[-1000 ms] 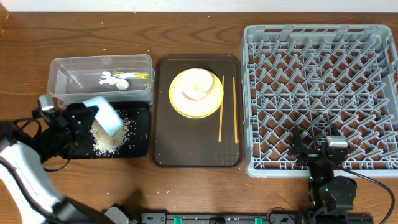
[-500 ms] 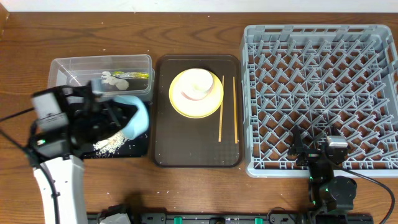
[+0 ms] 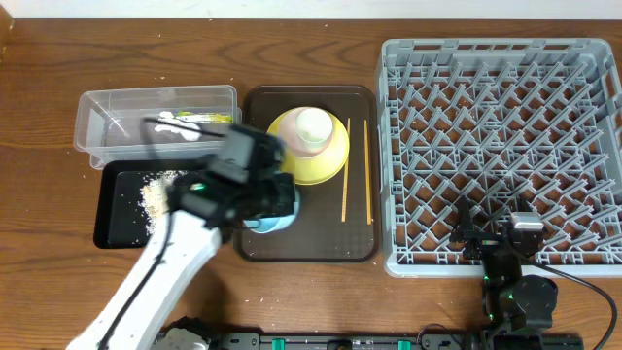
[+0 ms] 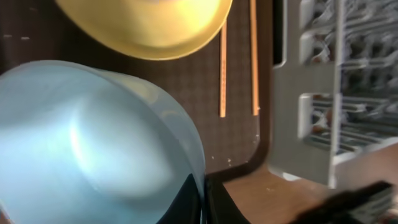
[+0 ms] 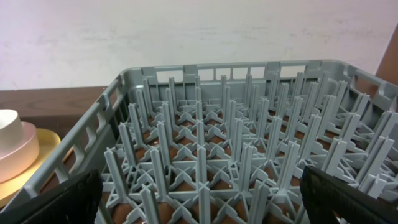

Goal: Sort waste into correct bins and load items into the dishwasher rack
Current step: 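Carry the emptied blue bowl back and set it on the brown tray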

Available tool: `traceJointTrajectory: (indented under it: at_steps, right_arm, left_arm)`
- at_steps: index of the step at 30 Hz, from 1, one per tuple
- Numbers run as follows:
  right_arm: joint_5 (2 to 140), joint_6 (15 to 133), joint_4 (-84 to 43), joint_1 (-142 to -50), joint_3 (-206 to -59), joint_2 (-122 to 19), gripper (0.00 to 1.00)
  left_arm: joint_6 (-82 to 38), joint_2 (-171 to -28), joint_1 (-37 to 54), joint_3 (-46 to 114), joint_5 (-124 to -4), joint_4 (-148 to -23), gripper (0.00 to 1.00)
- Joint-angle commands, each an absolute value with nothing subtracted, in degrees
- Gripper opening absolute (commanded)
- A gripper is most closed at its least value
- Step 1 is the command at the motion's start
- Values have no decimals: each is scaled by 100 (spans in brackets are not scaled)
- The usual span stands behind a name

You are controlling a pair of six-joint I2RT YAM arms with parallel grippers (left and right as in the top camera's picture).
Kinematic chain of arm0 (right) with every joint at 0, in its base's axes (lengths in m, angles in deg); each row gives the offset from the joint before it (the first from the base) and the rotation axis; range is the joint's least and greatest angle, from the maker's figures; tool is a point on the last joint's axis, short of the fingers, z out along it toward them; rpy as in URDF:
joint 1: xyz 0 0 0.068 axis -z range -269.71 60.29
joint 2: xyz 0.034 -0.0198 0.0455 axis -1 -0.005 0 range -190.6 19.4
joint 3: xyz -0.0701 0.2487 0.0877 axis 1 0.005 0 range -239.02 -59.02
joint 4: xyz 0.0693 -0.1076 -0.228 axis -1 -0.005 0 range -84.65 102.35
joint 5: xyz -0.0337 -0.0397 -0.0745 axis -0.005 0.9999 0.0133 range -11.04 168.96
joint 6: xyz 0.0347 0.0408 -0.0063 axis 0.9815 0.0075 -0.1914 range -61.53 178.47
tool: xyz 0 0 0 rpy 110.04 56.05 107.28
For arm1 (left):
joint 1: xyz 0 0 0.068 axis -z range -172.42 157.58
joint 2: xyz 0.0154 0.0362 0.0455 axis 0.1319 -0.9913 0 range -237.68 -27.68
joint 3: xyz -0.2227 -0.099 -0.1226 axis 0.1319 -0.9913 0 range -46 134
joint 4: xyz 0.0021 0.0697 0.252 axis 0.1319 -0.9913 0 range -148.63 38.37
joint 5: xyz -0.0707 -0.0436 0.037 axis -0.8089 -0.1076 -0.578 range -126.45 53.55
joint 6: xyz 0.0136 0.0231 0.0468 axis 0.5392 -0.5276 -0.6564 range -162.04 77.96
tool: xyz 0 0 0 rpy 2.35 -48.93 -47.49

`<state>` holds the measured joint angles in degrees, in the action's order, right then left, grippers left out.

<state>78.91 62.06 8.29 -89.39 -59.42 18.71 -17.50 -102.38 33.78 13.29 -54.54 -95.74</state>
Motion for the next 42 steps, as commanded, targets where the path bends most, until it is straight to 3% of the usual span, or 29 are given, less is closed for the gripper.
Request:
traceJointTrajectory:
  at_steps: [1, 12, 32, 35, 38, 42]
  right_arm:
    - [7889, 6136, 807, -8898, -5932, 1902, 99]
    - [7889, 6139, 807, -8898, -5932, 1902, 99]
    - [7889, 6136, 807, -8898, -5932, 1902, 99]
    - [7889, 6136, 807, -8898, -5932, 1902, 99]
    - [7889, 6139, 807, -8898, -5932, 1902, 99]
    - [7889, 6139, 807, -8898, -5932, 1902, 99]
  left_arm:
    - [-1363, -10662, 3773, 1423, -4710, -9474, 6]
    - [-1169, -11794, 4302, 1423, -4428, -9321, 6]
    - [-1171, -11943, 4309, 1368, -4426, -9323, 8]
    - [-1171, -11943, 4309, 1368, -4426, -9306, 17]
    - [-1171, -11943, 4309, 1368, -4428, -9257, 34]
    - [-1178, -11927, 4237, 1390, -4105, -9251, 40]
